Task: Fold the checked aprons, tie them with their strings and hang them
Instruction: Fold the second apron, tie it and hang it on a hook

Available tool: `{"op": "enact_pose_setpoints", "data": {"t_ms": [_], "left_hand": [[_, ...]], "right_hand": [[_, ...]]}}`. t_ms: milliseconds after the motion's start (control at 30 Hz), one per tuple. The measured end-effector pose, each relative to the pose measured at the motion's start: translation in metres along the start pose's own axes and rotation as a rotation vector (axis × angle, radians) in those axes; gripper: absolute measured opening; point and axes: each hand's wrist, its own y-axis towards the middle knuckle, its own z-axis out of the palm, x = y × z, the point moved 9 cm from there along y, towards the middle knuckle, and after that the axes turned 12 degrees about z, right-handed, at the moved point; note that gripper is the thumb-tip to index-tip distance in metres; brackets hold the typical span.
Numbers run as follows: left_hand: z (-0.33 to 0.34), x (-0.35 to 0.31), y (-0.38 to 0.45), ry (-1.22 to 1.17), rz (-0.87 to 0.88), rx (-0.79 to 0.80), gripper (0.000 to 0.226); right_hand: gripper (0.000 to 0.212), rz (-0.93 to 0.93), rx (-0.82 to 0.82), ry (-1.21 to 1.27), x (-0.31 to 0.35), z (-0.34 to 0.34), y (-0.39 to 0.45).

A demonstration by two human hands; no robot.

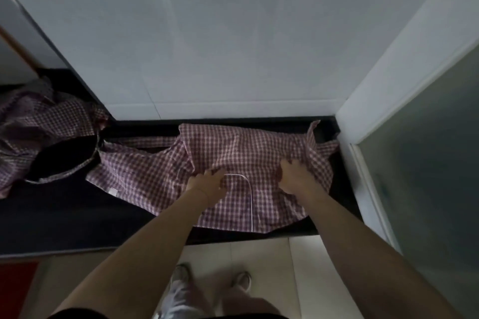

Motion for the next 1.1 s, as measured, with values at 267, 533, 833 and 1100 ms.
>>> {"op": "enact_pose_setpoints", "data": {"t_ms": [267, 533, 833, 1100], "left_hand": [[-0.005, 0.058, -0.028, 0.000, -0.502, 0.013, 0.059], [0.015, 0.014, 0.014, -0.064, -0.295, 0.033, 0.090], [-0.060, -0.022, 0.031, -0.671, -0.118, -0.424, 0.041], [-0.034, -0.044, 0.041, -1.155, -0.256, -0.428, 0.024]], "right_hand": [[0.020, 0.279, 0.013, 0.147, -0.066, -0.013, 0.012], [0.034, 0.393, 0.170, 0.692, -0.067, -0.002, 0.032], [0.019, -0.119, 0.122, 0.815, -0.002, -0.067, 0.013], [0.026, -0.241, 0.347, 0.573, 0.031, -0.045, -0.012]]}}
